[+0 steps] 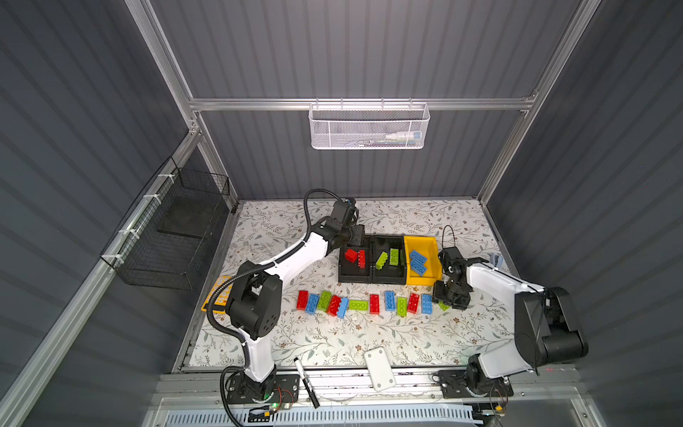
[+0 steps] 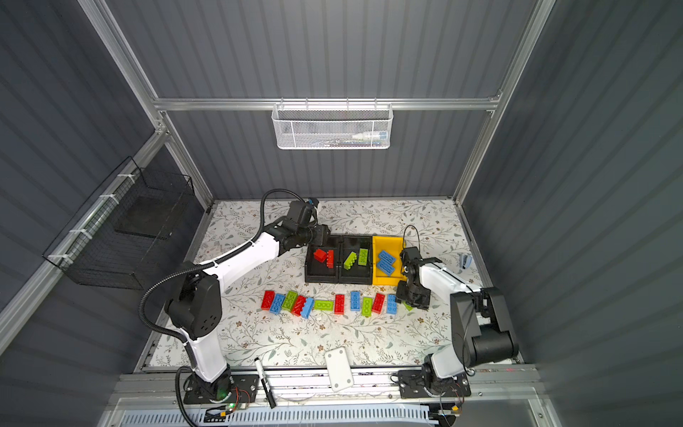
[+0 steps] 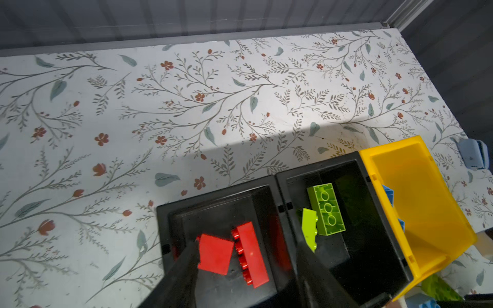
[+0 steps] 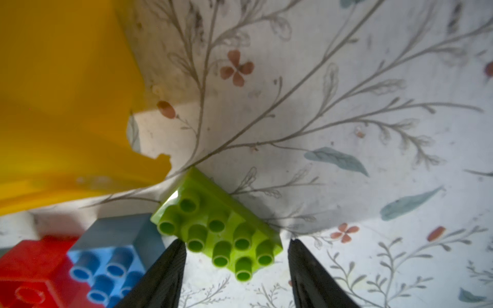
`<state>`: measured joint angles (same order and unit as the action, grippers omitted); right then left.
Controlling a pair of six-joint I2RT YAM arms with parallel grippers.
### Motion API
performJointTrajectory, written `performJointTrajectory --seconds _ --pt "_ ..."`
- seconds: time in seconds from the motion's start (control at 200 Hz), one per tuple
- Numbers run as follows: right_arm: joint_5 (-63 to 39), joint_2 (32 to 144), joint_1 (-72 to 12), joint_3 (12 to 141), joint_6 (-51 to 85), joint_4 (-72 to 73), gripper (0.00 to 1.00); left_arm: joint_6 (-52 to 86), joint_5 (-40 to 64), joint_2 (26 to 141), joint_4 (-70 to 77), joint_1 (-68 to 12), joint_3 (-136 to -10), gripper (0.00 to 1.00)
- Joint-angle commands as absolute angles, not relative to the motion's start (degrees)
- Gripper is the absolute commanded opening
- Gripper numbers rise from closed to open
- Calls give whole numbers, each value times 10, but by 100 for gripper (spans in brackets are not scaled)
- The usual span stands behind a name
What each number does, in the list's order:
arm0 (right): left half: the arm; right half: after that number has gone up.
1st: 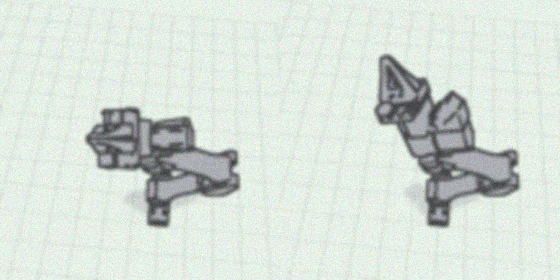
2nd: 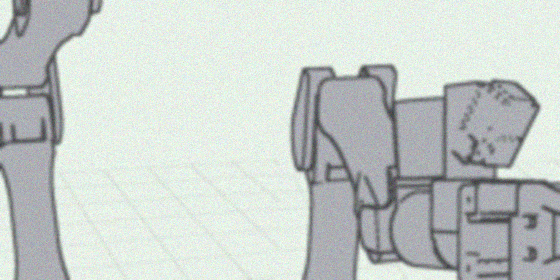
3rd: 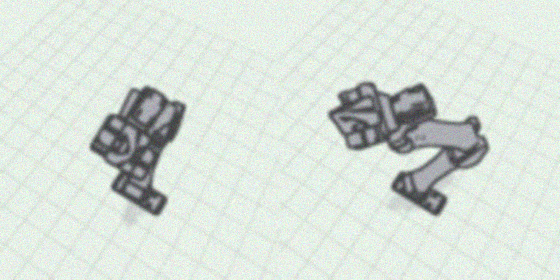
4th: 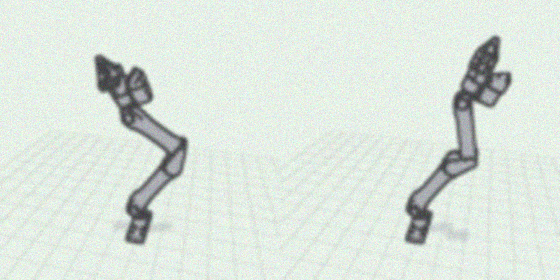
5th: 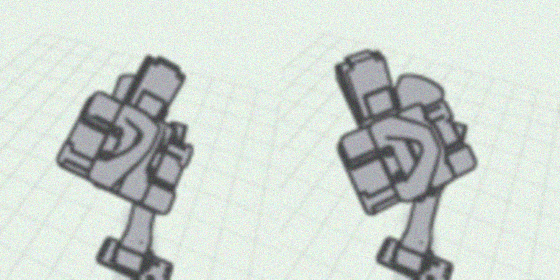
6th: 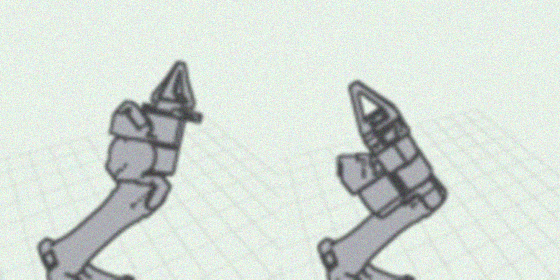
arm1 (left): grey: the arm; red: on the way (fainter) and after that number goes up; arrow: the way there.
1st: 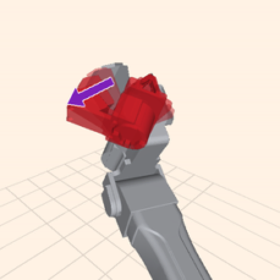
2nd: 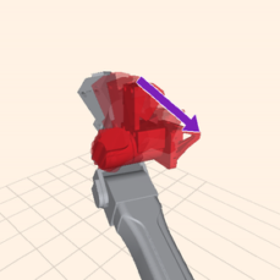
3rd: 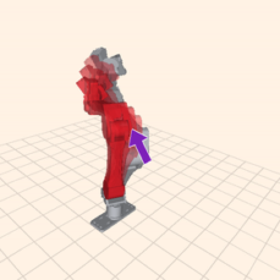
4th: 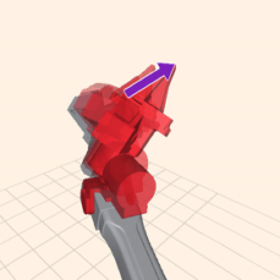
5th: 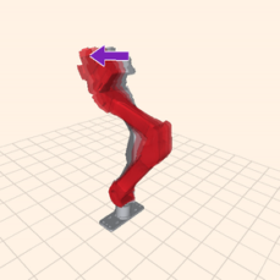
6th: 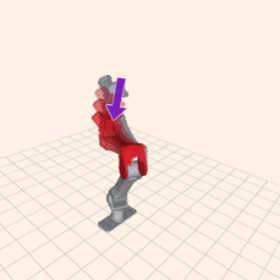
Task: Sort the legos into containers by color
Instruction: Pick up the lego from the middle-right of the table.
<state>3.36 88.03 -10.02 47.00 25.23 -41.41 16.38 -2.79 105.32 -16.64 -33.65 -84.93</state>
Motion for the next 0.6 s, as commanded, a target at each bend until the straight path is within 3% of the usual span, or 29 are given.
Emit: performJointTrajectory --seconds 0.0,0.145,0.33,0.595 --pt "62 900 -107 488 246 -427 62 150 -30 1019 -156 -327 -827 60" --pt "56 923 -112 503 245 -414 56 156 -35 1001 -152 -323 -792 60" --pt "40 938 -117 513 237 -409 40 162 -45 983 -148 -317 -764 60" --pt "32 912 -118 504 238 -415 28 168 -53 973 -146 -310 -746 60"
